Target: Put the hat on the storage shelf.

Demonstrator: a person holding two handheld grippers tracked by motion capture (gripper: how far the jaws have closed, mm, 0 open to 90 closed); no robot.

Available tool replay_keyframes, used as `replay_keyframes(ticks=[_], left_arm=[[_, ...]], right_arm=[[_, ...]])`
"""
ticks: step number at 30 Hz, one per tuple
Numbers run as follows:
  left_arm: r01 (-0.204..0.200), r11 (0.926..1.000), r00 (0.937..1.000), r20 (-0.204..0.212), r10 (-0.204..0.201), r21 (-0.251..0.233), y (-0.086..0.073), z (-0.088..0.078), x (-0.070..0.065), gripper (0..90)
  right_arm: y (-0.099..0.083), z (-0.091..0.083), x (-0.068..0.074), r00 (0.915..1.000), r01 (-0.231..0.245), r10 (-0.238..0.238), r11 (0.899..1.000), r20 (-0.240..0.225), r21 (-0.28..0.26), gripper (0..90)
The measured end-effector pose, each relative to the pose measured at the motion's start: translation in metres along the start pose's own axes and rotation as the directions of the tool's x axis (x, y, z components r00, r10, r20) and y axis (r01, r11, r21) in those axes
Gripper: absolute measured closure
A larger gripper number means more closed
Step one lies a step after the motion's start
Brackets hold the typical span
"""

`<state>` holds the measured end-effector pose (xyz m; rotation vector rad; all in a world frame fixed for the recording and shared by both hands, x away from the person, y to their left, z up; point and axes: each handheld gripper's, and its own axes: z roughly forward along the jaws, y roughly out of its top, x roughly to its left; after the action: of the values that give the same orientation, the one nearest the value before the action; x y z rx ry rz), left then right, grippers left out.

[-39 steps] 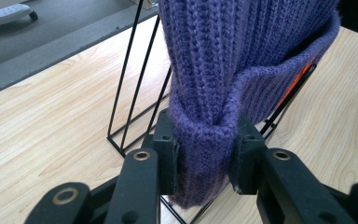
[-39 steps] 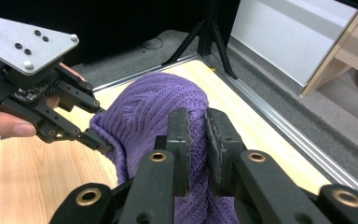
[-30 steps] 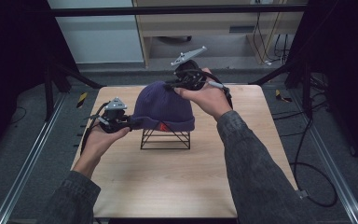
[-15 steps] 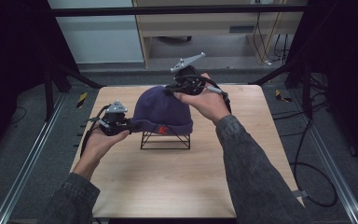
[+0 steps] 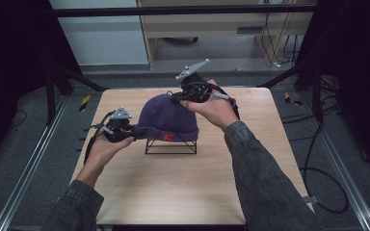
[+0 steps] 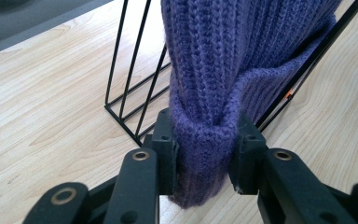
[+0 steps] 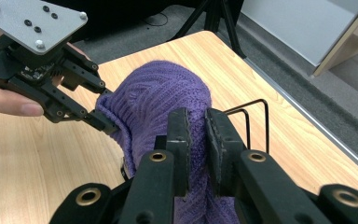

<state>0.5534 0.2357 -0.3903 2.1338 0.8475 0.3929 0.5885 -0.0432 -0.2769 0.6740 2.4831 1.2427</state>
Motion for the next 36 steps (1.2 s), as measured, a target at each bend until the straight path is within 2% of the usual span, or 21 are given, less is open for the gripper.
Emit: replay_keyframes(ticks=[21, 24, 33, 36], left_arm=[[0.020, 0.9997, 0.9998, -0.007, -0.020, -0.011, -0.012, 0.008, 0.000, 67.1], [0.013, 0.9999, 0.9999, -0.006, -0.013, -0.005, -0.013, 0.009, 0.000, 67.1], [0.025, 0.9994, 0.9997, 0.005, -0.025, 0.026, -0.023, 0.017, -0.001, 67.1], [0.033, 0.9992, 0.9995, -0.002, -0.033, 0.021, -0.025, 0.019, 0.000, 67.1]], right_arm=[[-0.008, 0.004, 0.004, 0.9999, 0.012, -0.012, 0.998, -0.008, 0.056, 80.5], [-0.008, 0.005, 0.004, 0.9999, 0.009, -0.008, 0.998, -0.008, 0.055, 80.5], [-0.018, 0.015, 0.006, 0.9998, 0.000, 0.002, 0.997, -0.019, 0.073, 80.5], [-0.020, 0.016, 0.008, 0.9998, -0.003, 0.004, 0.997, -0.021, 0.071, 80.5]])
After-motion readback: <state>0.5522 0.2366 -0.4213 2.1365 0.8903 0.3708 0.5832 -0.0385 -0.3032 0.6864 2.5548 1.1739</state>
